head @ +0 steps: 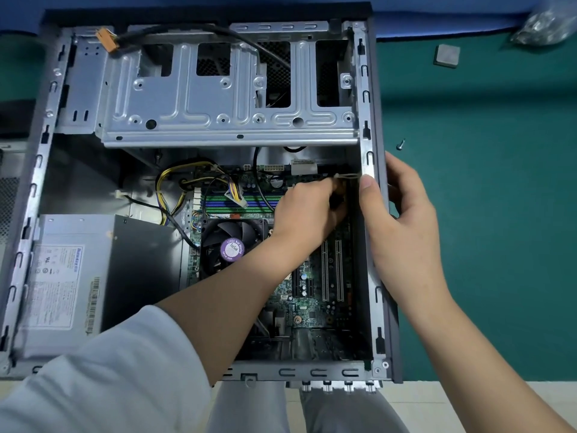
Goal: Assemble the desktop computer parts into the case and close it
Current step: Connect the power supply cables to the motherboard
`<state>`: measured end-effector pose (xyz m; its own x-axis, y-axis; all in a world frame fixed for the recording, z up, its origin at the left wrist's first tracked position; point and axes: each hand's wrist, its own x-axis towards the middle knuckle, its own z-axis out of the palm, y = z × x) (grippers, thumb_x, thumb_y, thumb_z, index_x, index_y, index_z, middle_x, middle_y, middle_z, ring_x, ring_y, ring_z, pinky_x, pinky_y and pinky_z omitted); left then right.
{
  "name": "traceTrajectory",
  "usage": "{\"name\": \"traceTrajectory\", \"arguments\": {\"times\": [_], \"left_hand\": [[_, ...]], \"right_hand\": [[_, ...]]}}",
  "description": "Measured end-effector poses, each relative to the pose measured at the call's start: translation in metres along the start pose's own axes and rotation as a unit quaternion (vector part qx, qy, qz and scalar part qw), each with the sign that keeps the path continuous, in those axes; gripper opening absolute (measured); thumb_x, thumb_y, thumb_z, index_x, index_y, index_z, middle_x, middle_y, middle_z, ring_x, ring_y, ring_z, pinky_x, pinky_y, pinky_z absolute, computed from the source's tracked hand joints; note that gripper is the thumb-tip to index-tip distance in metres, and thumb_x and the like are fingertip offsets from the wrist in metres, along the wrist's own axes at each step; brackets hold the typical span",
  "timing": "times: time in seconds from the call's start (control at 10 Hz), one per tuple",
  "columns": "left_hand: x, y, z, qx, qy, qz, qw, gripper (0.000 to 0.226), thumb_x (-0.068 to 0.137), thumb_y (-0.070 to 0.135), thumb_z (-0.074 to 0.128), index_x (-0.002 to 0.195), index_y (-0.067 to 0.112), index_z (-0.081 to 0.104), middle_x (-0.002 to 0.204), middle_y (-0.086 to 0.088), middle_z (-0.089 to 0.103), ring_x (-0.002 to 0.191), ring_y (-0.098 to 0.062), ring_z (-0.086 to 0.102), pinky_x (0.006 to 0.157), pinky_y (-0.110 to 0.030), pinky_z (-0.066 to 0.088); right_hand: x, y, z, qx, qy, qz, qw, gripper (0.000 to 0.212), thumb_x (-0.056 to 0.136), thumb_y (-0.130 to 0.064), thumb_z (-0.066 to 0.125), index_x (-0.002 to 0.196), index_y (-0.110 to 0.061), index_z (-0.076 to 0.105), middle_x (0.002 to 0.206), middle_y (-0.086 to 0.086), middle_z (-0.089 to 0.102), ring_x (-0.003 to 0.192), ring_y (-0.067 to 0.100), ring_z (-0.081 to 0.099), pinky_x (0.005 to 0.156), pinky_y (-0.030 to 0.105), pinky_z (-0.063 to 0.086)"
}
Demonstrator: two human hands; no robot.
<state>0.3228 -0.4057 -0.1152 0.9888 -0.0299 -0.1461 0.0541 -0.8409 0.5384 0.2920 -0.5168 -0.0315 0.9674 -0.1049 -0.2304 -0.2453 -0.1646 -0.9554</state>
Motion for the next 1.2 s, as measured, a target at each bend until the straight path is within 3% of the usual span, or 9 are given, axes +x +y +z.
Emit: {"name": "traceTrajectory", "arguments": {"times": [0.4, 0.6, 1.2], "left_hand": [[-0.001, 0.0007, 0.0025, -0.006, 0.018, 0.014, 1.0, 0.018, 0.083, 0.03, 0.061, 0.099, 0.022, 0.065, 0.086, -0.011, 0.069, 0.079, -0.038, 0.063, 0.057, -0.029, 0.036], [-0.0003, -0.002, 0.0047, 0.021, 0.018, 0.05, 0.998, 0.022, 0.087, 0.028, 0.057, 0.104, 0.015, 0.062, 0.093, -0.011, 0.066, 0.083, -0.038, 0.062, 0.059, -0.033, 0.036], [-0.0009, 0.0025, 0.0034, 0.006, 0.036, 0.04, 0.999, 0.021, 0.086, 0.032, 0.057, 0.097, 0.016, 0.064, 0.087, -0.011, 0.067, 0.079, -0.038, 0.063, 0.057, -0.031, 0.034]], "right_hand": [[0.0002, 0.0, -0.0005, -0.002, -0.005, 0.0, 1.0, 0.039, 0.094, -0.021, 0.055, 0.133, -0.022, 0.051, 0.124, -0.012, 0.059, 0.112, -0.005, 0.054, 0.085, 0.004, 0.04], [-0.0003, -0.0006, -0.0001, 0.005, -0.003, -0.001, 1.0, 0.038, 0.094, -0.019, 0.055, 0.132, -0.022, 0.052, 0.123, -0.012, 0.06, 0.11, -0.007, 0.054, 0.08, 0.001, 0.039], [0.0001, 0.0, -0.0005, 0.02, -0.004, 0.004, 1.0, 0.038, 0.094, -0.02, 0.056, 0.131, -0.023, 0.053, 0.123, -0.012, 0.061, 0.112, -0.005, 0.055, 0.08, 0.002, 0.04]]}}
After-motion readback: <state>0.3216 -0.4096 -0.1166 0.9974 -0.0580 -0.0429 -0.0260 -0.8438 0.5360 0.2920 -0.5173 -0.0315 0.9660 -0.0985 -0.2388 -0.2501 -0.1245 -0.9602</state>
